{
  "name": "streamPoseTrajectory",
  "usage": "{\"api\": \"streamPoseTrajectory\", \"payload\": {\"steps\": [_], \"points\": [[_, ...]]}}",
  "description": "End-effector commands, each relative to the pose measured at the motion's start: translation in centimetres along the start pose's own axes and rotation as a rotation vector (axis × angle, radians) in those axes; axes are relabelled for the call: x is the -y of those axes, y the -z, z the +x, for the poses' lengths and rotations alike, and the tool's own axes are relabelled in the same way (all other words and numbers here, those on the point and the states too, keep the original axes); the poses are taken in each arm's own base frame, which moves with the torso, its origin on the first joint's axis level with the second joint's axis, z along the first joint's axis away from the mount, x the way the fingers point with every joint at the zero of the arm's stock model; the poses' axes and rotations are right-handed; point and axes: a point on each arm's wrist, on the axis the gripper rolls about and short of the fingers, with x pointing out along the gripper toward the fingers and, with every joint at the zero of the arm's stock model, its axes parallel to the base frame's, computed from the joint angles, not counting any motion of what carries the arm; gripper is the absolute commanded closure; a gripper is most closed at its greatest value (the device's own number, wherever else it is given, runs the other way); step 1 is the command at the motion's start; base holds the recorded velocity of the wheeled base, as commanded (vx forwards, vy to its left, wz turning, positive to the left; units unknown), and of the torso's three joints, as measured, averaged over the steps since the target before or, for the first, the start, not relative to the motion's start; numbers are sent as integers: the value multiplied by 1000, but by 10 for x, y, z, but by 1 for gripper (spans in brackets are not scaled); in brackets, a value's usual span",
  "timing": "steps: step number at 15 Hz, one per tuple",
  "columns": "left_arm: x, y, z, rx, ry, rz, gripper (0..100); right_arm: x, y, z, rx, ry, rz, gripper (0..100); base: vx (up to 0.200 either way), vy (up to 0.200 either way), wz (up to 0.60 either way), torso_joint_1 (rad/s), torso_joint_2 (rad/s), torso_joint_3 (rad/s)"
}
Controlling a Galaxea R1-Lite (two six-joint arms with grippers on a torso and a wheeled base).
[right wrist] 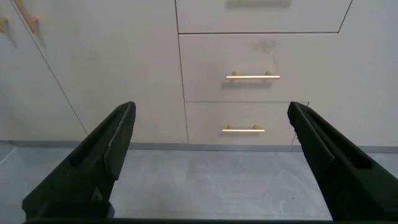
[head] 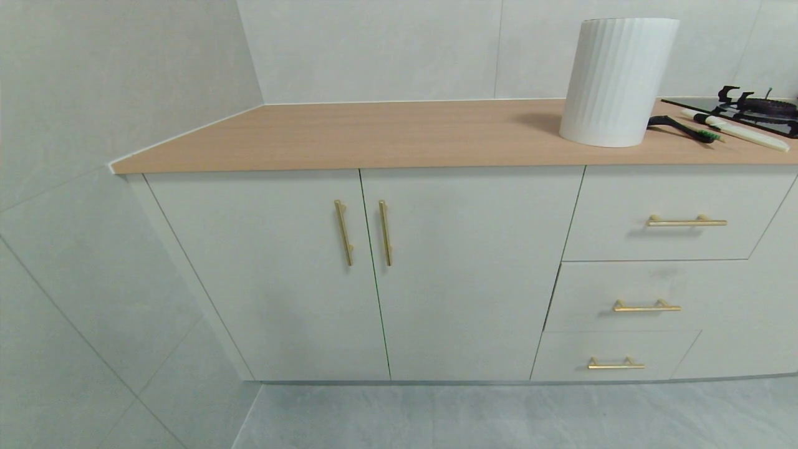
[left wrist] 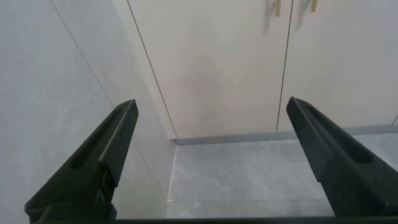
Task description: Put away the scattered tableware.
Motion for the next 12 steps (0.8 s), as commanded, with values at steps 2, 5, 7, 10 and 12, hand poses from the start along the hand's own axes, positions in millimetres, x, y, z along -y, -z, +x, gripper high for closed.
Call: {"api": "streamPoseTrajectory", "payload": {"steps": [2, 5, 7, 10, 12], "points": [[0, 0, 0, -1, 0, 0, 0, 0, 0, 0, -2, 0, 0, 0, 0, 0, 0, 0, 0, 0], [0, 0, 0, -1, 0, 0, 0, 0, 0, 0, -2, 0, 0, 0, 0, 0, 0, 0, 0, 0], [0, 0, 0, -3, 0, 0, 0, 0, 0, 0, -4, 0, 1, 0, 0, -100, 0, 1, 4, 4], [0, 0, 0, -3, 0, 2, 0, 0, 0, 0, -2, 1, 0, 0, 0, -200, 0, 4, 6, 1], [0, 0, 0, -4, 0, 2, 0, 0, 0, 0, -2, 0, 1, 0, 0, -200, 0, 2, 5, 5]]}}
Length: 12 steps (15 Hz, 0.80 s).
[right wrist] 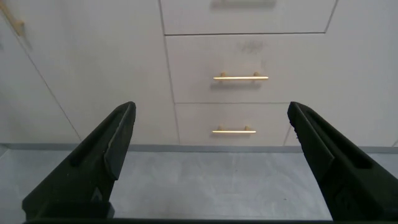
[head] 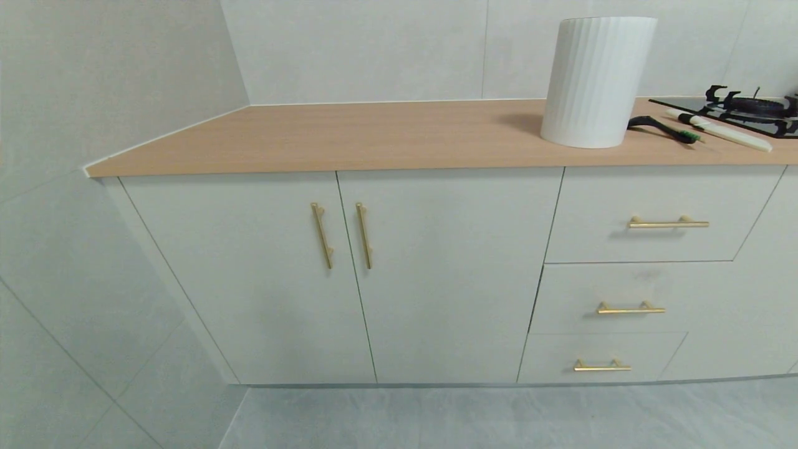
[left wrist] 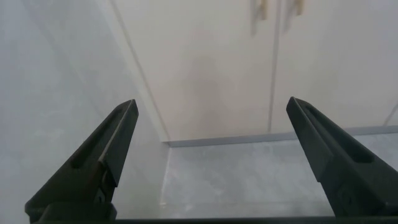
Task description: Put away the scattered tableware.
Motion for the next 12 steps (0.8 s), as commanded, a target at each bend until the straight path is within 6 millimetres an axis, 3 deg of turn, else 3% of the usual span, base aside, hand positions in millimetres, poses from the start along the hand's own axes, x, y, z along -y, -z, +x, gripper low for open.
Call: {"api": "streamPoseTrajectory", "payload": {"steps": [1, 6, 12], "points": [[0, 0, 0, -2, 0, -1, 0, 0, 0, 0, -1, 2, 0, 0, 0, -200, 0, 2, 2, -2], [0, 0, 0, 0, 0, -1, 0, 0, 0, 0, -1, 2, 0, 0, 0, -200, 0, 2, 8, 4], [0, 0, 0, -1, -6, -3, 0, 0, 0, 0, -1, 2, -1, 0, 0, 0, 0, 0, 0, 0]]}}
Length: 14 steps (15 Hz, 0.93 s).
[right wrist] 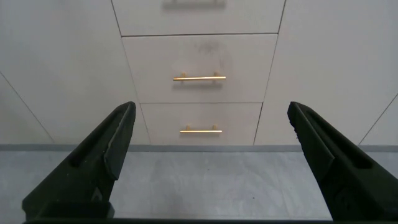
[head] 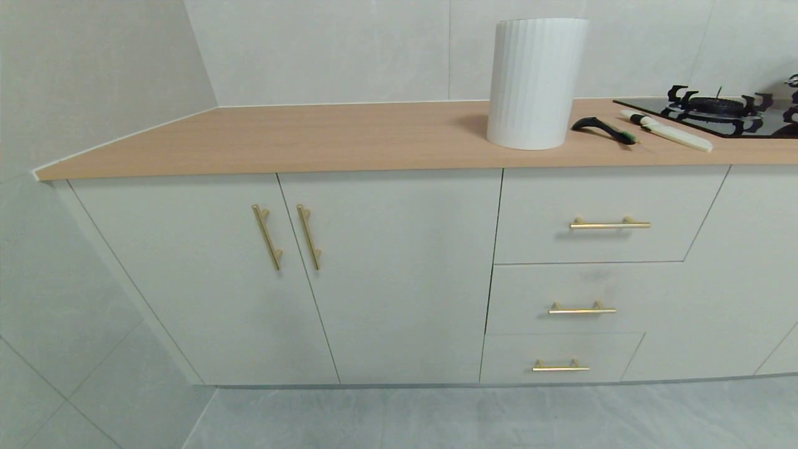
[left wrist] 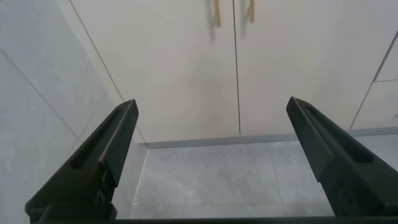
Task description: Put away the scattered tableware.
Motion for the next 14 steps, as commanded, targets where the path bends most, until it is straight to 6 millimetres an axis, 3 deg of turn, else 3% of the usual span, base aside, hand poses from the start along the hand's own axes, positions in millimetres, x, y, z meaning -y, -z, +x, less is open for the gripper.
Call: {"api": "streamPoseTrajectory", "payload": {"steps": [1, 14], "points": [[0, 0, 0, -2, -2, 1, 0, 0, 0, 0, -1, 0, 1, 0, 0, 0, 0, 0, 0, 0], [0, 0, 0, -2, -2, 1, 0, 0, 0, 0, -1, 0, -1, 0, 0, 0, 0, 0, 0, 0]]}}
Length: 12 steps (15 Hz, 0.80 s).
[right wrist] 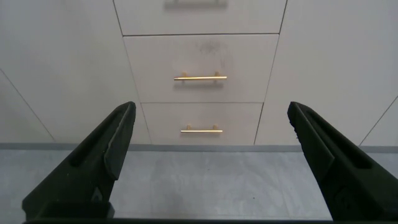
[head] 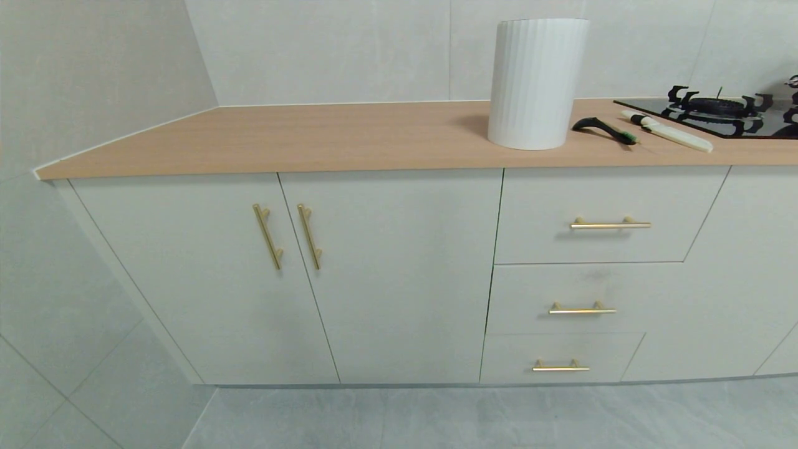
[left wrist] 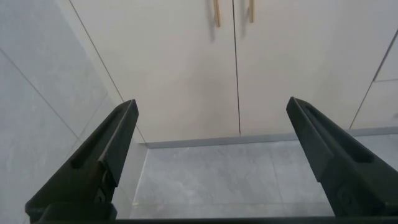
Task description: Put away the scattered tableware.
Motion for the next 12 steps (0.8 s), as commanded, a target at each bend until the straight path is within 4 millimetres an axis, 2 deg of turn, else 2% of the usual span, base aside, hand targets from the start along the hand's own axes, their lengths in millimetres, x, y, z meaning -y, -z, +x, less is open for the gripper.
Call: {"api": "streamPoseTrajectory", "payload": {"steps": [1, 4, 5, 6, 7, 9, 12], "points": [[0, 0, 0, -1, 0, -1, 0, 0, 0, 0, -1, 0, 0, 0, 0, 0, 0, 0, 0, 0], [0, 0, 0, -1, 0, 1, 0, 0, -4, -1, 21, 10, 1, 0, 0, 0, 0, 0, 0, 0], [0, 0, 0, -1, 0, -1, 0, 0, -34, -9, 113, 9, 31, 0, 0, 0, 0, 0, 0, 0], [0, 0, 0, -1, 0, 1, 0, 0, -53, -10, 123, -5, 77, 0, 0, 0, 0, 0, 0, 0], [0, 0, 0, -1, 0, -1, 0, -1, -69, 2, 37, -39, 79, 0, 0, 0, 0, 0, 0, 0], [0, 0, 0, -1, 0, -1, 0, -2, -85, 35, -151, -97, 53, 0, 0, 0, 0, 0, 0, 0], [0, 0, 0, -1, 0, 1, 0, -4, -110, 110, -410, -110, 16, 0, 0, 0, 0, 0, 0, 0]]}}
